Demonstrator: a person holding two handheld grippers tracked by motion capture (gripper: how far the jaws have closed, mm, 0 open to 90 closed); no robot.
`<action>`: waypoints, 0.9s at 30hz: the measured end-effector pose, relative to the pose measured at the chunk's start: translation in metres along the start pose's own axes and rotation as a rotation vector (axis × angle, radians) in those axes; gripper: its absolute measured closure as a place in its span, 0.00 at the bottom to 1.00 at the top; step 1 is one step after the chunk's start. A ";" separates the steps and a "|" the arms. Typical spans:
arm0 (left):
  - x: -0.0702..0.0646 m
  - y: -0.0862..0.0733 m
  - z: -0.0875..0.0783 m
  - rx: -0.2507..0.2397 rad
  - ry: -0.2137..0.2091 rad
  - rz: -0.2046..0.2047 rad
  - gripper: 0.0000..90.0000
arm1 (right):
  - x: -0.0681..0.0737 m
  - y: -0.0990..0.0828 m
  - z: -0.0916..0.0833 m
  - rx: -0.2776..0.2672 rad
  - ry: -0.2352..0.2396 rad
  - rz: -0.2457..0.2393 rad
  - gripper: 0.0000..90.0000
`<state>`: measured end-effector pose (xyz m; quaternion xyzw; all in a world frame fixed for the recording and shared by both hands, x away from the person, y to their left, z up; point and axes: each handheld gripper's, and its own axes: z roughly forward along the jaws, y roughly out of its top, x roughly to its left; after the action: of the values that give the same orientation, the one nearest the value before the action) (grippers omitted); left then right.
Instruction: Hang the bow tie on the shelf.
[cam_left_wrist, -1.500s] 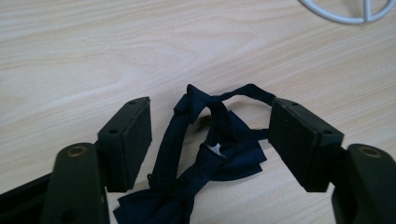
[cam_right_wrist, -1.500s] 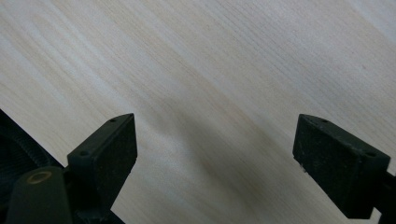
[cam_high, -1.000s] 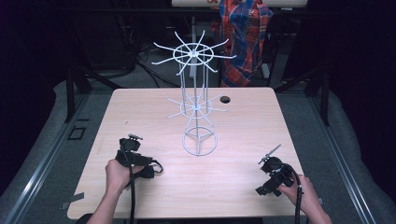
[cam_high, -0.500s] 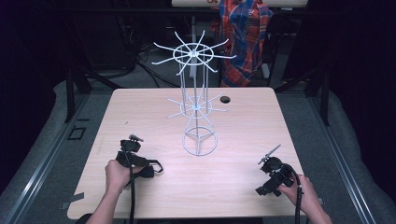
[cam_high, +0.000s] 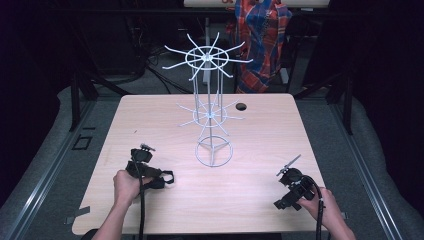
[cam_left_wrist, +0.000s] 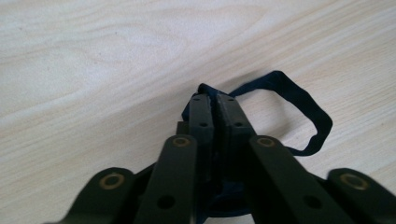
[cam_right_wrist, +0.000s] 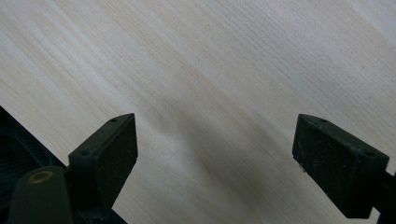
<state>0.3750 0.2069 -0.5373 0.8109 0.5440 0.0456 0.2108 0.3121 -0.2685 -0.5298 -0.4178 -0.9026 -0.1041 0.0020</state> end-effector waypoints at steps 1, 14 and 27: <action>0.000 0.000 -0.001 -0.005 -0.003 0.002 1.00 | 0.000 0.000 0.000 -0.005 0.005 0.005 0.16; 0.002 0.003 -0.007 -0.031 0.080 -0.022 0.67 | 0.000 0.000 0.000 -0.005 -0.002 0.003 0.16; 0.020 -0.002 0.004 0.044 0.008 -0.116 0.66 | 0.001 -0.001 0.001 -0.013 0.011 0.009 0.16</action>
<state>0.3826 0.2249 -0.5449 0.7823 0.5918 0.0247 0.1929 0.3110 -0.2680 -0.5309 -0.4212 -0.9000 -0.1123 0.0049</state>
